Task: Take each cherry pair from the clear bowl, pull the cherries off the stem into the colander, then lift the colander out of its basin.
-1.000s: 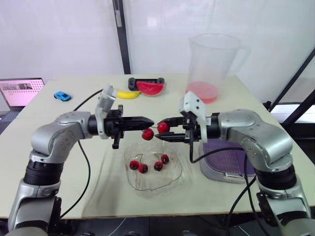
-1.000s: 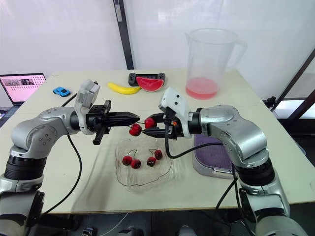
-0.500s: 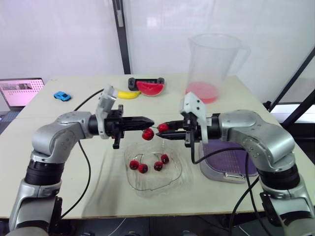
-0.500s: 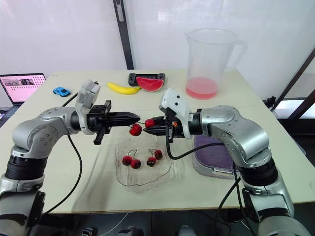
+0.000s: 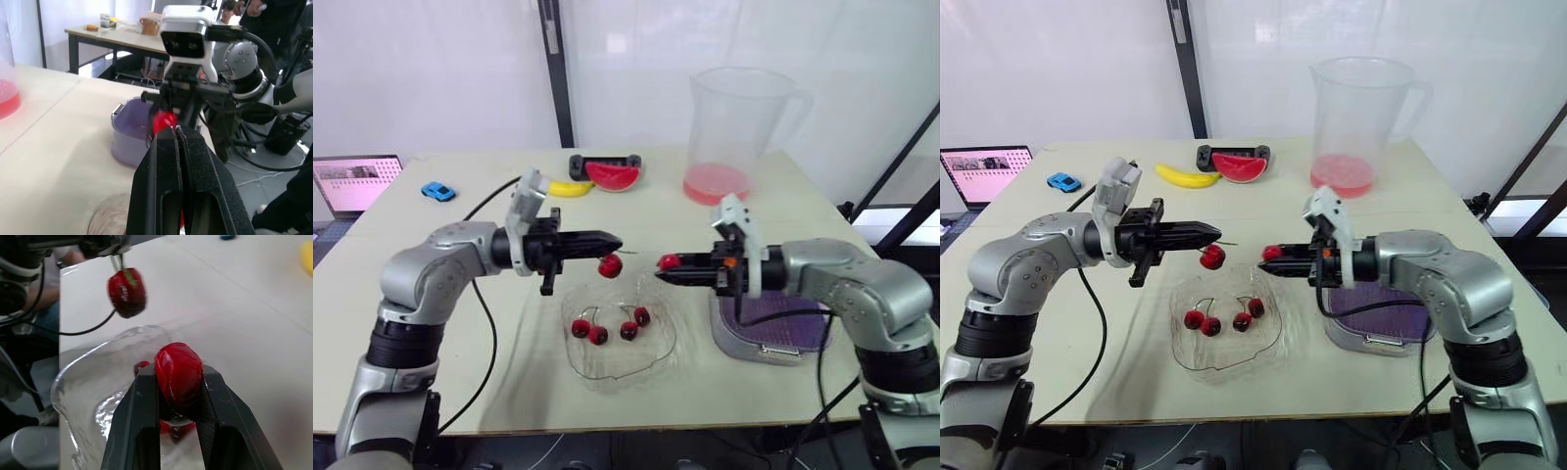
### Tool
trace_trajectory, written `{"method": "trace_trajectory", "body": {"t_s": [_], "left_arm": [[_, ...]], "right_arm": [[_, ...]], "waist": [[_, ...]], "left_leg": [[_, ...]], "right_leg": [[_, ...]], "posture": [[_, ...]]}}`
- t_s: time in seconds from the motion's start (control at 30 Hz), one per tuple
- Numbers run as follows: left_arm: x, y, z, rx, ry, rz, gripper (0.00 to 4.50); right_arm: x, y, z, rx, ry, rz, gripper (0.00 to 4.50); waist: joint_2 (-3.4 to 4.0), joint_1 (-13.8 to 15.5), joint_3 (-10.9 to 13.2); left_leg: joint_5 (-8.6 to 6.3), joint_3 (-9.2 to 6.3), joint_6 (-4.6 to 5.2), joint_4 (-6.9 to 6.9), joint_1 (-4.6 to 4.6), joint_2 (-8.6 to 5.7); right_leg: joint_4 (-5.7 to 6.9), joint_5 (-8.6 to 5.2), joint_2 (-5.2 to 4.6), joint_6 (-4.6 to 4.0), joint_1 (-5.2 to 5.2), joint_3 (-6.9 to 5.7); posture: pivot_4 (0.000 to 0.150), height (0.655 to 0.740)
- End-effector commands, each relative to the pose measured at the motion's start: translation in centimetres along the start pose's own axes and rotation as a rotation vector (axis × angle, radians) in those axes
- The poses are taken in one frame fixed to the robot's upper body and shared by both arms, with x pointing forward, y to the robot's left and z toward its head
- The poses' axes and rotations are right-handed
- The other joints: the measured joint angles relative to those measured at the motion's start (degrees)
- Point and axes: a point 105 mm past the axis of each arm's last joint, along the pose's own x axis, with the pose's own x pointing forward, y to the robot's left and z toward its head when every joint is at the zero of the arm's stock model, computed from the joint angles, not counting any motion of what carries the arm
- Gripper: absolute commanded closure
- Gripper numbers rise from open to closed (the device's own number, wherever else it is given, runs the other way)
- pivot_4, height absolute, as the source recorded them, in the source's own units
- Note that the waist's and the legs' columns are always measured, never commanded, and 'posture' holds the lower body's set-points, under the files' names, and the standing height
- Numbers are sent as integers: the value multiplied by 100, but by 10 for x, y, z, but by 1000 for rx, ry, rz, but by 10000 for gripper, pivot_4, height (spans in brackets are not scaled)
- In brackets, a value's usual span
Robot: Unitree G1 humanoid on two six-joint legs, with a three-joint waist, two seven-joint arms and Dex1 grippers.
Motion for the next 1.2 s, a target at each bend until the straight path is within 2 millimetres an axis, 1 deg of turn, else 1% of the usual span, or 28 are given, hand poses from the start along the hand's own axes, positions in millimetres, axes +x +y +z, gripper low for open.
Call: {"method": "trace_trajectory", "body": {"t_s": [0.03, 0.17, 0.27, 0.3, 0.43, 0.5, 0.53, 0.57, 0.6, 0.63, 0.67, 0.73, 0.77, 0.87, 0.93, 0.97, 1.0, 1.1, 1.13, 1.2], "left_arm": [[0, -1, 11, 57, -23, 9, 45000], [2, -3, 12, 66, -36, 10, 45000], [4, -4, 12, 68, -38, 5, 45000], [5, -4, 11, 70, -34, 5, 45000], [6, -3, 6, 70, -30, 10, 45000], [7, -3, 6, 69, -32, 19, 45000], [7, -2, 5, 69, -32, 28, 45000], [7, -1, 5, 68, -32, 35, 45000], [7, -1, 5, 70, -36, 39, 45000], [7, -1, 6, 71, -39, 41, 45000], [7, -1, 6, 72, -40, 42, 45000], [7, 0, 6, 76, -38, 50, 45000], [7, 0, 6, 77, -37, 53, 45000], [6, 4, 9, 71, -58, 70, 45000], [4, 6, 13, 54, -88, 80, 45000], [4, 7, 15, 48, -96, 82, 45000], [4, 7, 15, 45, -100, 82, 45000], [6, 5, 12, 50, -79, 71, 45000], [7, 5, 12, 50, -77, 68, 45000], [7, 5, 11, 48, -80, 70, 45000]], "right_arm": [[-28, -12, 12, -70, 22, -78, 36551], [-63, -29, -2, -134, 224, -176, 36551], [-85, -40, -24, -173, 418, -226, 36551], [-89, -43, -32, -187, 467, -233, 36551], [-85, -51, -66, -230, 593, -219, 36551], [-84, -55, -77, -265, 639, -220, 36551], [-84, -57, -81, -266, 650, -222, 30142], [-83, -57, -83, -263, 653, -223, 27197], [-84, -58, -84, -260, 654, -222, 23035], [-84, -60, -82, -270, 648, -228, 17753], [-86, -62, -79, -275, 640, -241, 13469], [-93, -61, -67, -266, 626, -242, 3194], [-95, -60, -61, -257, 613, -242, 442], [-97, -52, -35, -236, 529, -212, 442], [-89, -35, -3, -188, 355, -125, 442], [-85, -28, 9, -180, 289, -83, 442], [-82, -23, 16, -175, 251, -58, 442], [-51, -7, 30, -144, 110, 41, 442], [-41, -4, 32, -144, 82, 58, 442], [-17, 1, 30, -150, 46, 71, 442]], "waist": [[0, 1, 0], [1, 24, 1], [0, 16, 1], [0, 10, 1], [1, -20, 1], [1, -16, 2], [1, -12, 2], [1, -9, 2], [1, -4, 2], [1, 9, 2], [1, 20, 2], [1, 34, 2], [1, 38, 2], [1, 36, 2], [1, 35, 3], [1, 25, 3], [1, 19, 3], [-3, -11, 1], [-3, -10, 1], [-3, -4, 1]], "left_leg": [[-1, 2, 1, 0, 0, 0], [-3, 3, 5, 2, -2, -2], [-5, 6, 8, 4, -2, 0], [-5, 7, 8, 4, -2, 0], [-5, 10, 9, 2, -1, 2], [-4, 9, 7, 2, -1, 3], [-3, 10, 5, 2, -2, 3], [-2, 10, 3, 5, -3, 3], [-1, 10, 2, 6, -4, 3], [-1, 9, 1, 7, -4, 3], [-1, 8, 1, 7, -5, 3], [-1, 8, 1, 9, -6, 3], [-1, 8, 1, 10, -7, 3], [-1, 8, 1, 10, -7, 3], [-2, 7, 3, 10, -7, 4], [-2, 7, 3, 10, -7, 5], [-2, 6, 3, 9, -7, 5], [-2, 2, 3, 9, -7, 7], [-2, 2, 3, 9, -5, 7], [-1, 0, 1, 10, -5, 6]], "right_leg": [[0, 0, 0, 0, 0, 0], [-4, 0, 0, 0, 1, 0], [-6, 0, 1, 0, 3, 0], [-6, 0, 1, 1, 3, 0], [-6, 0, 2, 0, 0, 3], [-4, 0, 2, 0, -1, 2], [-4, 0, 1, 1, -2, 3], [-4, 0, 1, 1, -2, 3], [-4, 0, 0, 0, -2, 4], [-4, 0, 0, 0, -2, 4], [-5, 0, 0, 0, -1, 3], [-5, 0, -1, 1, -1, 3], [-5, 0, -1, 1, -1, 3], [-6, 0, -1, 0, -1, 3], [-6, 0, -1, 0, -1, 3], [-7, 0, -1, 0, -1, 3], [-7, 0, 1, 0, 0, 1], [-7, 0, 2, 0, 1, -1], [-7, 0, 2, 0, 3, -1], [-5, 0, 2, 0, 3, -1]], "posture": [[1500, 7400], [1500, 7400], [1500, 7400], [1500, 7400], [1500, 7400], [1500, 7400], [1500, 7400], [1500, 7400], [1500, 7400], [1500, 7400], [1500, 7400], [1500, 7400], [1500, 7400], [1500, 7400], [1500, 7400], [1500, 7400], [1500, 7400], [1500, 7400], [1500, 7400], [1500, 7400]]}}
